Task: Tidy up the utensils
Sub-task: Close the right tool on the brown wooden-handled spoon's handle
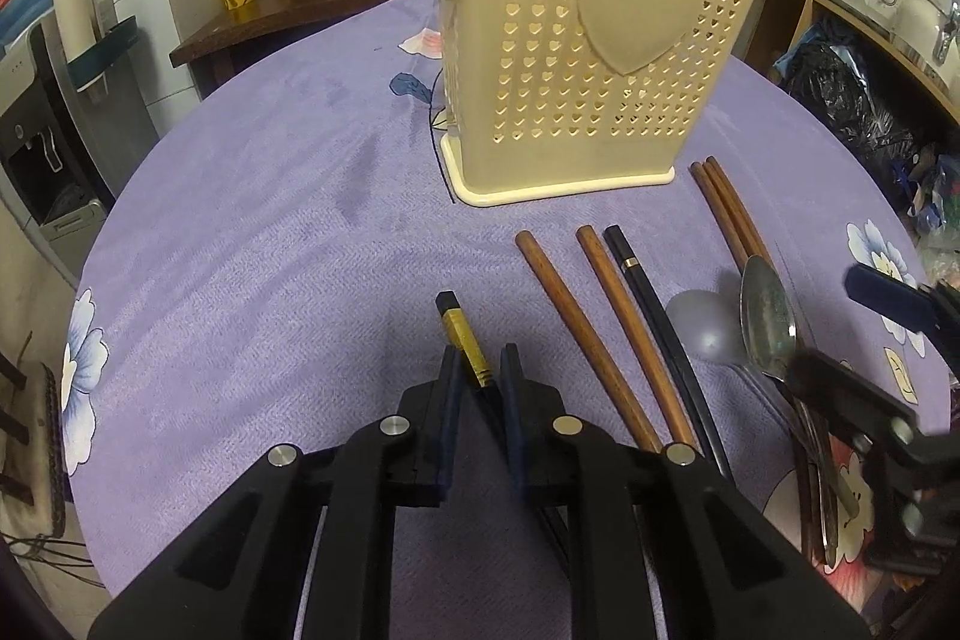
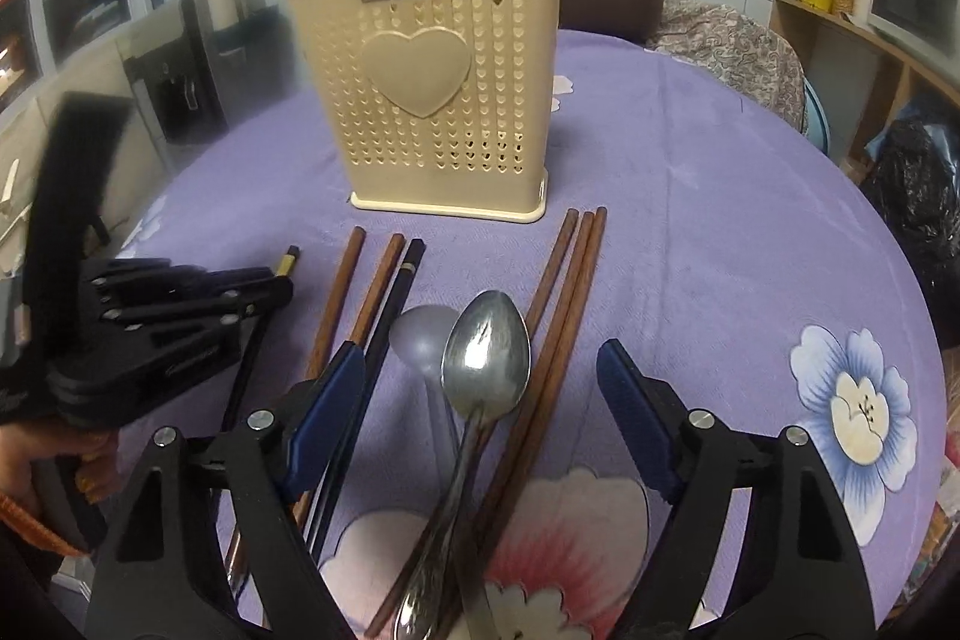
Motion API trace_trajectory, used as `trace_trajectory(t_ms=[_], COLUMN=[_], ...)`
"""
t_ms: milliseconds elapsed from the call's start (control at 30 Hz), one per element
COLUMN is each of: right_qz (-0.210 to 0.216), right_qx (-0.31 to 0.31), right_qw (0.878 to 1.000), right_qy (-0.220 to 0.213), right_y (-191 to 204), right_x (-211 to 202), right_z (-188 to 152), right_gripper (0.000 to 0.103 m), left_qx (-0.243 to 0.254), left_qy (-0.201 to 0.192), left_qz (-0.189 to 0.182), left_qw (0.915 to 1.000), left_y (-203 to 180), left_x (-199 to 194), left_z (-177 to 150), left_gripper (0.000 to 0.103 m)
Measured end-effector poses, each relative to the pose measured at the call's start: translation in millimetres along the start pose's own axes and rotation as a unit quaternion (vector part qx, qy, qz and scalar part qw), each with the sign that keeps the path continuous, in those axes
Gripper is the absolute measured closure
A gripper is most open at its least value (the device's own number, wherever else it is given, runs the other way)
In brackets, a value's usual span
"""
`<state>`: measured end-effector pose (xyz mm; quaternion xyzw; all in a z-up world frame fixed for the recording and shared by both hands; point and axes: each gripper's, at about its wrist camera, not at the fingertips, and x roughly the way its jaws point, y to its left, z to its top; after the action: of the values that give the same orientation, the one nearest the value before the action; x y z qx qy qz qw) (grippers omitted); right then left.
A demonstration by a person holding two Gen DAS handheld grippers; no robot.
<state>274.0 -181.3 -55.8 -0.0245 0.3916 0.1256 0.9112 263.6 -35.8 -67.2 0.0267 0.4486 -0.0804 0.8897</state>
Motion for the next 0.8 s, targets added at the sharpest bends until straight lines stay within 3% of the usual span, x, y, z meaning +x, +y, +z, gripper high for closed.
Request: trace_trajectory(t_ms=[133,400,667,800], right_qz=[0.001,0.028,0.046,0.035], right_qx=[0.016,0.029,0.018,0.011], right_qw=[1.0,0.999,0.998,0.999], right_qy=[0.023,0.031,0.042,0.037], right_y=[-2,-6,-22,-26], right_x=[21,27,19,13], right_z=[8,7,0,-1], right_gripper=[0.039,0.083,0.098,0.099], left_qx=[0.0,0.001,0.002,0.003], left_qy=[-0.001,-0.002,-0.003,-0.004], left_qz=[0.001,-0.003,-0.001,-0.001], left_qw=[1.0,1.0,1.0,1.0], left_y=[-1,1,0,0], left_x=[0,0,0,0], left_z=[0,-1,-1,-2], left_gripper=[0.088,0.088,0.088,0.088])
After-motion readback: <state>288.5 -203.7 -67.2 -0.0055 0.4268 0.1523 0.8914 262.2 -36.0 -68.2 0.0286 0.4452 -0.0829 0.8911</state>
